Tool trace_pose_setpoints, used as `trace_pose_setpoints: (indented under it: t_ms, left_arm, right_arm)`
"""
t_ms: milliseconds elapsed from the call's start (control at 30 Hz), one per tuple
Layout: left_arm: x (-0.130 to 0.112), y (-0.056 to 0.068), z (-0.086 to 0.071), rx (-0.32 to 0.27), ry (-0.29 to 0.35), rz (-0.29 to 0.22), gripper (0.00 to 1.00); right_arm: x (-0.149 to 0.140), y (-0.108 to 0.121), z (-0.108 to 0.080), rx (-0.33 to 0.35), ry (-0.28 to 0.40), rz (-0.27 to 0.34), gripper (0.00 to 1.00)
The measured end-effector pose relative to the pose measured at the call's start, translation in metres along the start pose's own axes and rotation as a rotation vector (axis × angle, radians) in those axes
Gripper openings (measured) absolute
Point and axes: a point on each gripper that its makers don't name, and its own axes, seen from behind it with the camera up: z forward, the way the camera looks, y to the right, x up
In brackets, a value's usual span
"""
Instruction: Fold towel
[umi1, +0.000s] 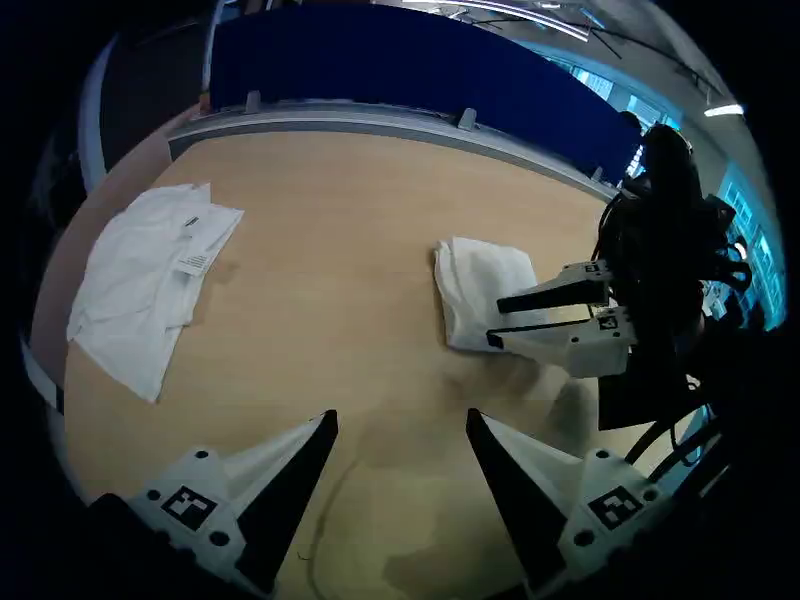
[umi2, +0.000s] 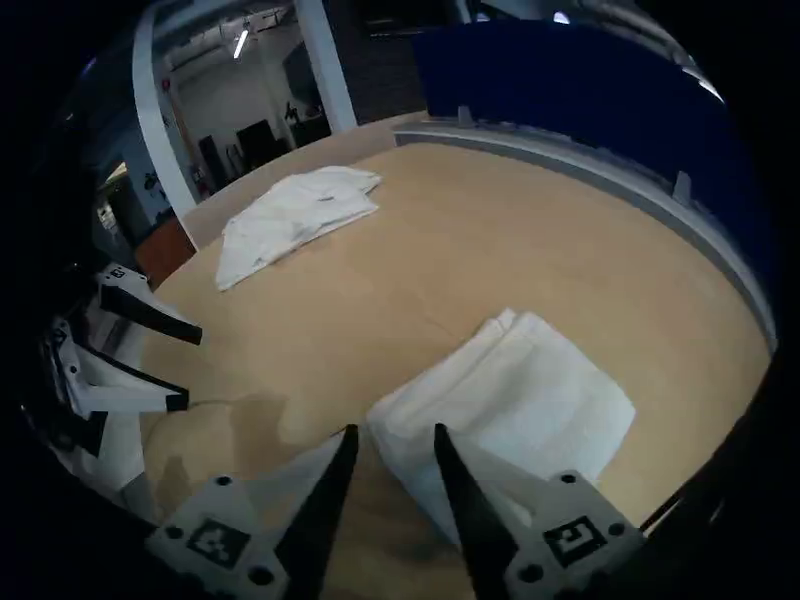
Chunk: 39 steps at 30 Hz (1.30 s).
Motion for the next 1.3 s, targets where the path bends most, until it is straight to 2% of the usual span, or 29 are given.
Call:
trace_pose_setpoints:
  t_ms: [67,133,400,567,1000,1300]
  left_arm:
    - [-0.001,-0.001,0.000,0.001,0.000,-0.004,0.95]
    - [-0.001,-0.002,0.000,0.002,0.000,-0.008,0.96]
    - [-0.003,-0.003,0.001,0.003,-0.001,-0.014,0.95]
    - [-0.003,-0.003,0.001,0.003,0.000,-0.016,0.95]
    - [-0.003,0.001,-0.005,0.001,0.004,-0.020,0.96]
    - [-0.004,0.005,-0.006,-0.003,0.005,-0.016,0.96]
  right_arm:
    - [0.002,-0.001,-0.003,0.000,0.010,-0.011,0.93]
    - [0.003,0.002,-0.005,-0.017,0.019,-0.016,0.99]
    - [0.005,0.008,-0.015,-0.056,0.047,0.004,1.00]
    - [-0.003,0.016,-0.023,-0.084,0.042,0.011,1.00]
    - [-0.055,0.041,-0.053,-0.192,-0.028,0.042,1.00]
    - [-0.081,0.046,-0.055,-0.220,-0.065,0.072,0.99]
